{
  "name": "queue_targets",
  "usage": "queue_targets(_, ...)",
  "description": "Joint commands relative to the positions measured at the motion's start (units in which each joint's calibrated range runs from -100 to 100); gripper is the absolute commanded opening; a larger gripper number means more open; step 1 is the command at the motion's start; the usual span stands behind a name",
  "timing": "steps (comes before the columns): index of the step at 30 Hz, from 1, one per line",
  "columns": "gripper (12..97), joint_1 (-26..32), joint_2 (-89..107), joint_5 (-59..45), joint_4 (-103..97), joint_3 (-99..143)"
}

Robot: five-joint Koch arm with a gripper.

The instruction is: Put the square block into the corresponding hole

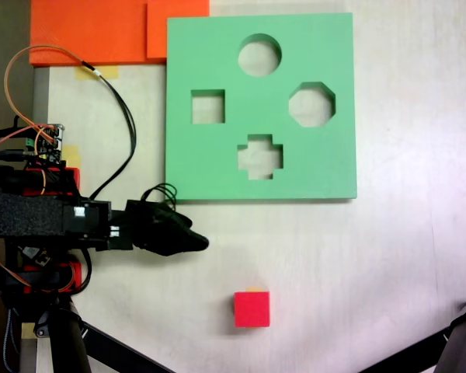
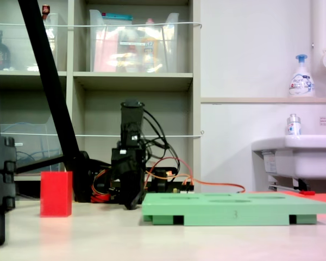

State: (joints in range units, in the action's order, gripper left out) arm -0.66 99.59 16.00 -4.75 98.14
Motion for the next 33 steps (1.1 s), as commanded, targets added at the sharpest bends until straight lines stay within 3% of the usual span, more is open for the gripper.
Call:
queue_targets(1,49.1,-2.59,0.41,3.57,7.20,1.86)
queue_targets(4,45.6,-4.10,0.41,8.99,12.40,1.46)
queue_targets(11,44.5,-3.71,0.41,20.85,54.00,-27.15)
queue_targets(17,44.5,-4.88,0.41,23.39,88.76,-52.97)
queue_targets(23,56.4,-7.86,0.41,23.20,100.90,-72.42)
queue_targets(27,55.6,-11.14,-20.68,19.58,104.75,-89.76)
queue_targets(33,48.1,-14.26,-21.10,19.49,104.75,-92.06)
